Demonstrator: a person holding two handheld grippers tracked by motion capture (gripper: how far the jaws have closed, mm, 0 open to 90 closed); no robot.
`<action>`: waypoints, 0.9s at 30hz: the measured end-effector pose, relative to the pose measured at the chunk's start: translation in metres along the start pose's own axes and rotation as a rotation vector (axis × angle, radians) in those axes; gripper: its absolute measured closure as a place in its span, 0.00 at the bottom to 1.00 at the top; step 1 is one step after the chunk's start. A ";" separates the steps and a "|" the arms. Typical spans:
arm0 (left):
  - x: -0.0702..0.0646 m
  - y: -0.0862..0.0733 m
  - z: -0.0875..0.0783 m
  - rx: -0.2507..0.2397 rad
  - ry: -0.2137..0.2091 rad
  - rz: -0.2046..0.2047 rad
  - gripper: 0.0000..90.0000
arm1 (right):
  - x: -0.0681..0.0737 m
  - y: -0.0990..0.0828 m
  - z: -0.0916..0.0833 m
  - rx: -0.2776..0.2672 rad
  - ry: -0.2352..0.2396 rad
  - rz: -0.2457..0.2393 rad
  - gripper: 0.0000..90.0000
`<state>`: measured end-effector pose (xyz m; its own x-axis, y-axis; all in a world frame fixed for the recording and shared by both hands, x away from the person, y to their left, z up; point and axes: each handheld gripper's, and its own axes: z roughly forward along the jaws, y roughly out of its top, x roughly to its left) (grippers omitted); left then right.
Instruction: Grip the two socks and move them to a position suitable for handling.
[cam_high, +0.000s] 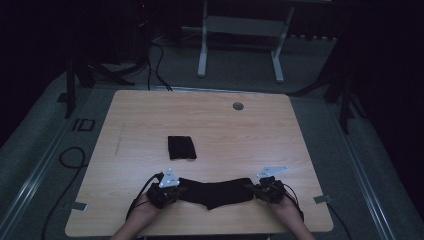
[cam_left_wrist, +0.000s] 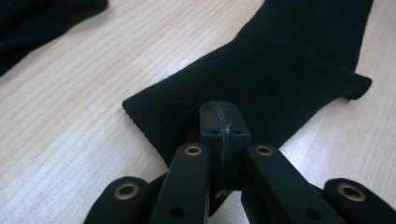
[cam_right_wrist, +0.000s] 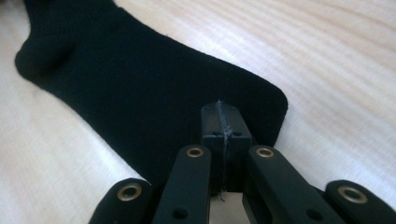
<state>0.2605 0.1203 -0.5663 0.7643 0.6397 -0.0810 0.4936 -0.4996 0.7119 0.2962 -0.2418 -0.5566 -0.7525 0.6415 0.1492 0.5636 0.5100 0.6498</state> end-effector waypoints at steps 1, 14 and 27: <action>-0.001 -0.001 0.000 0.001 -0.006 0.000 1.00 | 0.002 -0.002 -0.001 0.001 0.002 0.002 1.00; -0.015 -0.012 -0.009 0.001 -0.061 0.000 1.00 | 0.012 -0.022 -0.015 -0.007 0.035 0.017 1.00; 0.008 -0.010 -0.038 -0.197 -0.028 -0.074 0.84 | 0.022 0.033 -0.027 -0.121 0.054 -0.076 0.89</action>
<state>0.2456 0.1527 -0.5475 0.7417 0.6524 -0.1557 0.4604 -0.3263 0.8256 0.2895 -0.2261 -0.5119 -0.8106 0.5701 0.1339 0.4614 0.4808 0.7456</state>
